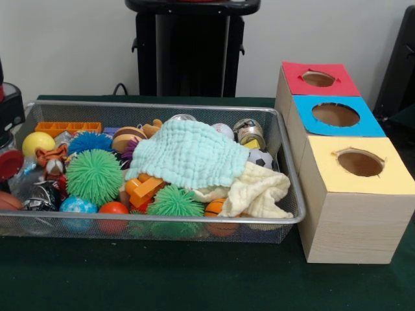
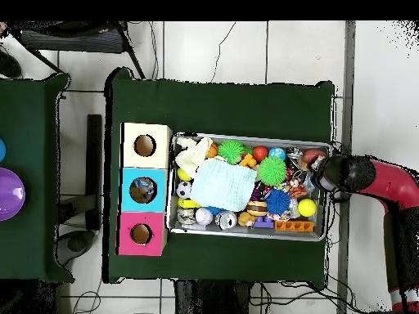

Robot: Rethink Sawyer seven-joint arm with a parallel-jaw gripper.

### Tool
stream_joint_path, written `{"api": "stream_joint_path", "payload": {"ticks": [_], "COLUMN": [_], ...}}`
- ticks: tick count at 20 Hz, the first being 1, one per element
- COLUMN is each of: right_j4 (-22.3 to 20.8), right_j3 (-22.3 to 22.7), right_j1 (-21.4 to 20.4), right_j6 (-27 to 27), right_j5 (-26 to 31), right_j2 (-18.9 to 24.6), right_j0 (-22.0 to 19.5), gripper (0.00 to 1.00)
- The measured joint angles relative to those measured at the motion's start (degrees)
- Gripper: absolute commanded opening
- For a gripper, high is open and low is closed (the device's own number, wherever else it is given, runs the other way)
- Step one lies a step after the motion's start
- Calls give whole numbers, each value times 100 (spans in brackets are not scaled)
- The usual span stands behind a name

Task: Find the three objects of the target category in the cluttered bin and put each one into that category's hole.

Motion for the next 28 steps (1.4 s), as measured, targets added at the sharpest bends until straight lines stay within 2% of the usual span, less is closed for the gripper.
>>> {"api": "stream_joint_path", "payload": {"ticks": [13, 28], "right_j4": [-18, 68], "right_j3": [7, 144], "right_j1": [48, -301], "right_j6": [0, 0], "right_j5": [-12, -8], "right_j2": [-26, -29], "right_j0": [0, 8], "gripper": [0, 0]}}
